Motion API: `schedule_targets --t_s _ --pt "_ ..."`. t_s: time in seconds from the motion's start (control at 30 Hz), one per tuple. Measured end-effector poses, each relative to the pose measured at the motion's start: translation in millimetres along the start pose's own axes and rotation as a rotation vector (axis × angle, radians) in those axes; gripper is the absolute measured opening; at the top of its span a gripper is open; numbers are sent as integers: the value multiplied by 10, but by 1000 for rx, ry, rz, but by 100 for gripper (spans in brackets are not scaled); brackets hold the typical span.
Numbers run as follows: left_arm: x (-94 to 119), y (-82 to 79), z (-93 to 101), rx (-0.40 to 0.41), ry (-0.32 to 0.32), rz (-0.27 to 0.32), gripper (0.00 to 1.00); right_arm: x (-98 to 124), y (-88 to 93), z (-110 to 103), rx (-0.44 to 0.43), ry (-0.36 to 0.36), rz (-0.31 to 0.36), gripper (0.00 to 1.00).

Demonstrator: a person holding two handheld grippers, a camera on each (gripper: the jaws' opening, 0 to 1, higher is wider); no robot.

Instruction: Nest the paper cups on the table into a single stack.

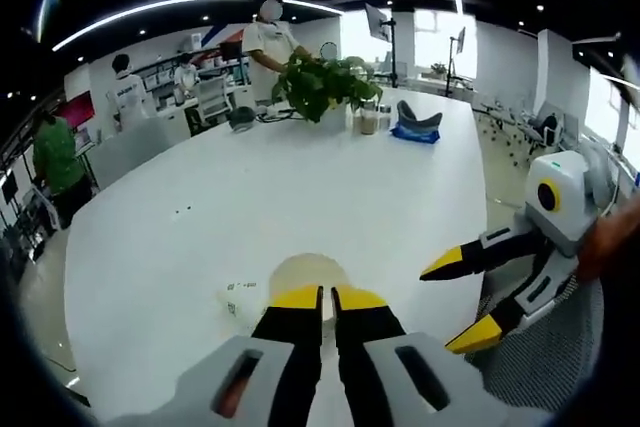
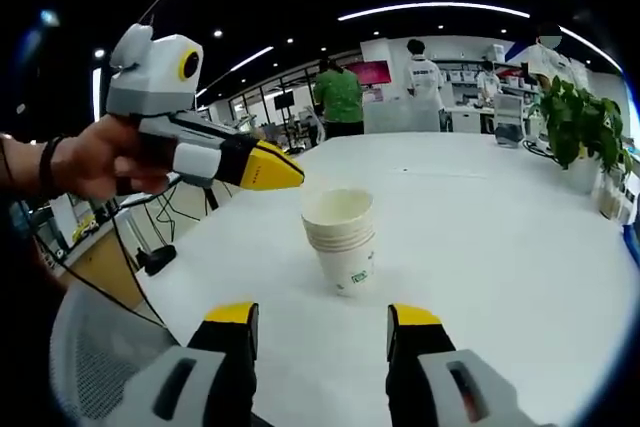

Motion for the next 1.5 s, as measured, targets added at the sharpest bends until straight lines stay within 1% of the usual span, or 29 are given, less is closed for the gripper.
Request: schedule_targets --t_s 0.07,0.13,0.17,0.2,0.27,0.33,0.43,0.5,0.57,0.67,0.73,0.87,0.9,0.97,1.1,1.2,1.33,1.37,1.43,1.5 --pt "28 3 -102 24 -11 20 3 -5 5 4 -1 0 -2 51" --pt "65 27 -191 85 -31 42 4 -13 12 10 -3 -1 -3 51" --pt "92 65 -263 119 -46 49 4 -18 15 14 -5 -1 -3 51" --pt "106 91 -306 128 -55 50 5 -17 14 12 -5 -1 -4 51" --pt "153 139 -392 147 -86 47 7 -17 16 5 -4 -2 -7 51" --pt "158 225 -528 133 -132 37 10 -16 17 -10 -2 -5 -10 51" --pt "135 358 -626 166 -147 12 19 -24 24 -19 1 -7 -13 51" --pt "124 400 -632 175 -154 1 25 -38 34 -11 3 -8 -15 51" --pt "57 513 -671 191 -160 -21 29 -40 44 -9 2 -8 -19 51" --pt "7 573 -671 210 -165 -38 34 -43 49 -7 0 -7 -21 51" --pt "4 590 -676 229 -175 -43 34 -44 56 -4 -2 -6 -23 51" --pt "-142 672 -719 261 -193 -60 36 -41 59 10 -9 -2 -25 51" --pt "-229 715 -746 267 -194 -63 36 -41 60 13 -10 -2 -26 51" --pt "-254 734 -746 282 -196 -70 36 -36 63 10 -12 -3 -29 51" --pt "-406 798 -754 305 -202 -81 36 -34 64 6 -12 -4 -32 51" --pt "-469 822 -741 330 -199 -95 36 -52 83 6 -14 -8 -40 51" --pt "-636 871 -787 346 -206 -105 36 -45 83 5 -10 -2 -44 51" --pt "-656 895 -805 345 -213 -107 38 -33 73 21 -14 3 -39 51" --pt "-675 863 -800 335 -215 -116 40 -25 72 42 -23 9 -37 51" --pt "-745 903 -831 339 -217 -127 40 -19 66 49 -31 13 -37 51"
Point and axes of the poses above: the point that each gripper's makers call its tool centre point, and the gripper's own axes: x roughly backward along the fingers, z roughly to its right, y roughly out of its underside, the point moved 1 cm from there along x, roughly backward along the fingers, and after that the axes turned 7 degrees about -z, right-handed, at the moved point
